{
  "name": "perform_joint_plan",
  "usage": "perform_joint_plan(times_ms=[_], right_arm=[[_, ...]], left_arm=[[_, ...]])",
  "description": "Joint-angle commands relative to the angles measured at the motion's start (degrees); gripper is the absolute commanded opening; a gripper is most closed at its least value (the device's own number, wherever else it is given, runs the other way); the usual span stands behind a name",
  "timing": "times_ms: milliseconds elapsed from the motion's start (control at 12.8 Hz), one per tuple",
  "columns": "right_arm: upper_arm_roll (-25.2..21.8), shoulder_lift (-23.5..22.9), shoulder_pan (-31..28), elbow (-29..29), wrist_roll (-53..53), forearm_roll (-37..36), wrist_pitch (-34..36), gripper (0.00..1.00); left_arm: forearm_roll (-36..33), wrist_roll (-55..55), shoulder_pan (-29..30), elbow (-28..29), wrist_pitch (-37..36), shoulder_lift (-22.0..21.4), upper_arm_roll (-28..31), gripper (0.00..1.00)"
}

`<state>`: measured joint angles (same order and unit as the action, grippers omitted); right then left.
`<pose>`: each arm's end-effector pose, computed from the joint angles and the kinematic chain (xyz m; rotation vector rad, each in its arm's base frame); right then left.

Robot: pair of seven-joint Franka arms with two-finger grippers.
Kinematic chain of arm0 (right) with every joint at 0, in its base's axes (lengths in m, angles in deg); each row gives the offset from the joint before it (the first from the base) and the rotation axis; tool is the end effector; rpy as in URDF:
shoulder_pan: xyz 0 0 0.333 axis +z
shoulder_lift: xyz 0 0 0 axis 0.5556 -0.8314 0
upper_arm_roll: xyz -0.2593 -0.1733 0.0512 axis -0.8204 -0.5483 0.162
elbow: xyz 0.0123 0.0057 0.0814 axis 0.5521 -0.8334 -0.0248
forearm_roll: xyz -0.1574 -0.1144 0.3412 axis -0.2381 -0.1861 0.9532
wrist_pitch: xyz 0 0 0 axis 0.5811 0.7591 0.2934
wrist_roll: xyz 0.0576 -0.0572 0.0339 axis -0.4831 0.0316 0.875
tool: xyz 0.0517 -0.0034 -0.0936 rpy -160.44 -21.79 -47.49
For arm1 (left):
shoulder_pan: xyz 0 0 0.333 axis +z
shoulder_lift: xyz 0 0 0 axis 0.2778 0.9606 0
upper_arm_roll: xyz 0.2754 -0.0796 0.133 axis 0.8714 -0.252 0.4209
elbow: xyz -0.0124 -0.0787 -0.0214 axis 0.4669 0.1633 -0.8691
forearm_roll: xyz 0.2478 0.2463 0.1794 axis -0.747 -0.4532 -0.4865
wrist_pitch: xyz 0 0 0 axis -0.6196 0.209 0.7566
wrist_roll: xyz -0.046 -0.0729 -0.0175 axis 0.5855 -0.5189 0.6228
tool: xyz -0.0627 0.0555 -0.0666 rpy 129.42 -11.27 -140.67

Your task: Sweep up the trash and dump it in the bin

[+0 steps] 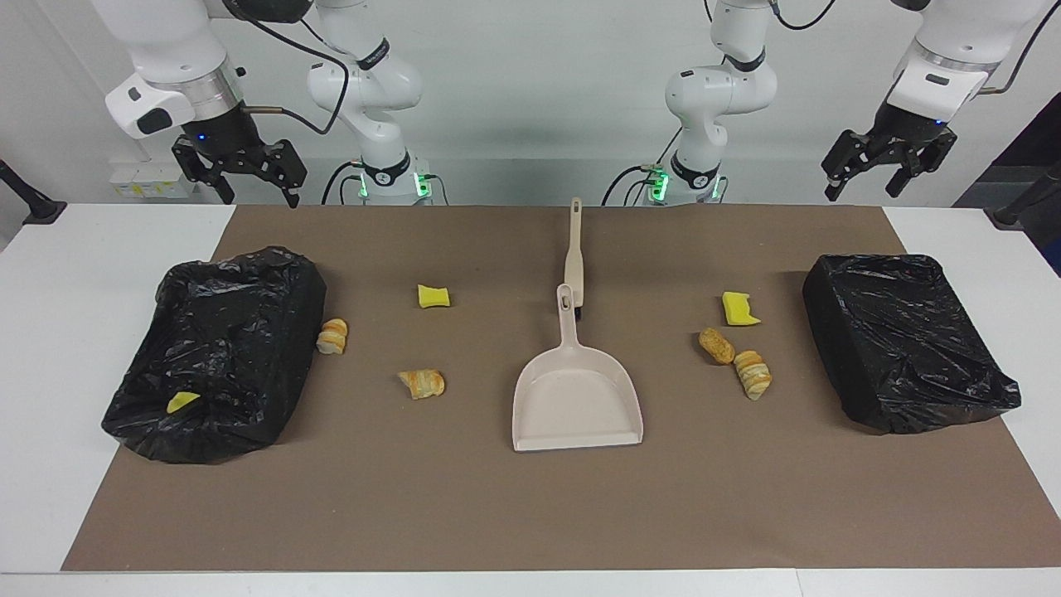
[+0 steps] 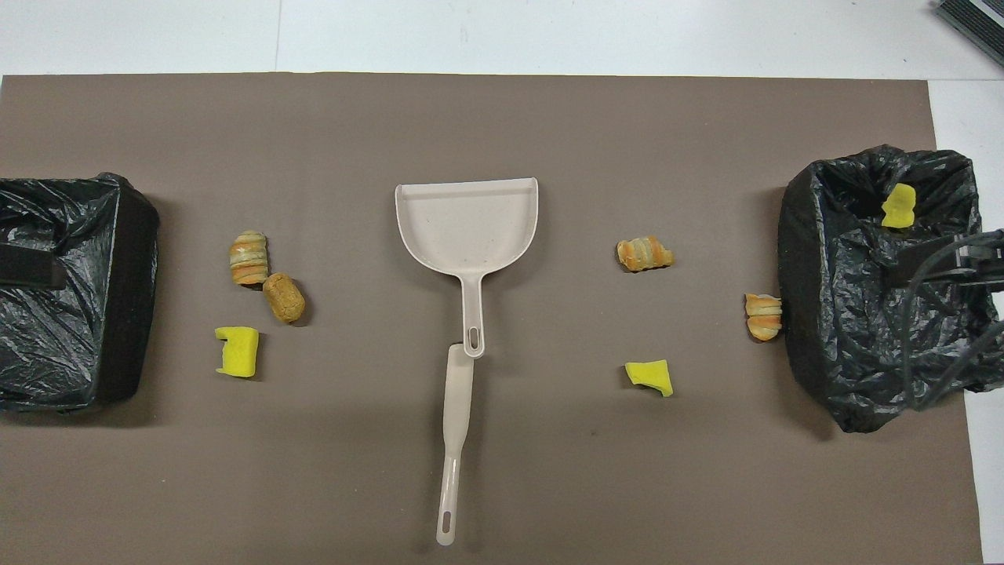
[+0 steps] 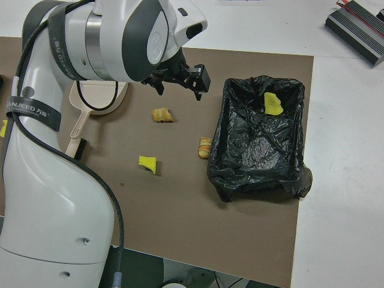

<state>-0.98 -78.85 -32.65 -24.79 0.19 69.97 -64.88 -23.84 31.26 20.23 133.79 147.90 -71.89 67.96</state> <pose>0.5343 -0.0156 0.6503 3.1158 -0.1057 -0.0492 0.5138 -0.0155 0.6712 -3.1358 -0.0209 -0.0920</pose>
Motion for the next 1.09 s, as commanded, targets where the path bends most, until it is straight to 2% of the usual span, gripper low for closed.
perform_joint_plan(times_ms=[0, 1012], right_arm=[[0.23, 1.16, -0.23, -0.58, 0.87, 0.54, 1.14, 1.00], [0.84, 1.17, -0.31, -0.49, 0.87, 0.46, 2.10, 1.00]], left_arm=[[-0.63, 0.05, 0.03, -0.07, -0.70, -0.34, -0.33, 1.00], [-0.63, -0.03, 0.12, 0.11, -1.14, -0.52, -0.33, 1.00]])
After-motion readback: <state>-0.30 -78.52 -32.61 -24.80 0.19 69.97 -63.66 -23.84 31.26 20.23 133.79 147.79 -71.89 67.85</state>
